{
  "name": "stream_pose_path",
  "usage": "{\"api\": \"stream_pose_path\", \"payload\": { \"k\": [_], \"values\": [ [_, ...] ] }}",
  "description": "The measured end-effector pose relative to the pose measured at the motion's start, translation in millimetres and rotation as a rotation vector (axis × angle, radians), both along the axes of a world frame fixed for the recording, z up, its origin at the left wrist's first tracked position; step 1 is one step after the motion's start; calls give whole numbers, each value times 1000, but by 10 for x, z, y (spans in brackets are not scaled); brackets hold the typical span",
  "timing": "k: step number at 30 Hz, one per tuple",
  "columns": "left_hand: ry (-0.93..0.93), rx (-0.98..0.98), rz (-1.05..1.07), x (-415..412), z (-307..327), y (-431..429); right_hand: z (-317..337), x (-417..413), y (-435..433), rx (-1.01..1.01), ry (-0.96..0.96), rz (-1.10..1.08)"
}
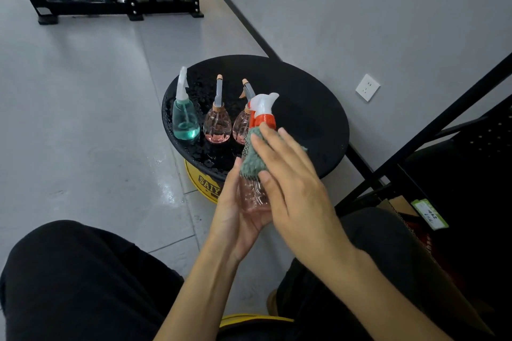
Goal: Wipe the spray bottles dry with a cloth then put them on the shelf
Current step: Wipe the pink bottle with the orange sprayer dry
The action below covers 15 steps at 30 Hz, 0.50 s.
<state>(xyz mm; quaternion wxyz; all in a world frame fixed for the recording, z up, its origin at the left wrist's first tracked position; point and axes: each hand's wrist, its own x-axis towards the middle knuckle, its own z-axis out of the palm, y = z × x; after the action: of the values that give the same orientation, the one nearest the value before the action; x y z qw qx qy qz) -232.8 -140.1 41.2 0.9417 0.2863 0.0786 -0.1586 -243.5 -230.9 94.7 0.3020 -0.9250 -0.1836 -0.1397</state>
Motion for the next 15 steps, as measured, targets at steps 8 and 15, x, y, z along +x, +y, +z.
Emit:
{"api": "stream_pose_path", "payload": {
  "k": [8, 15],
  "values": [
    [1, 136, -47, 11, 36, -8, 218, 243, -23, -51, 86, -69],
    [2, 101, 45, -3, 28, -11, -77, -104, 58, -160, -19, 12]
  ]
}}
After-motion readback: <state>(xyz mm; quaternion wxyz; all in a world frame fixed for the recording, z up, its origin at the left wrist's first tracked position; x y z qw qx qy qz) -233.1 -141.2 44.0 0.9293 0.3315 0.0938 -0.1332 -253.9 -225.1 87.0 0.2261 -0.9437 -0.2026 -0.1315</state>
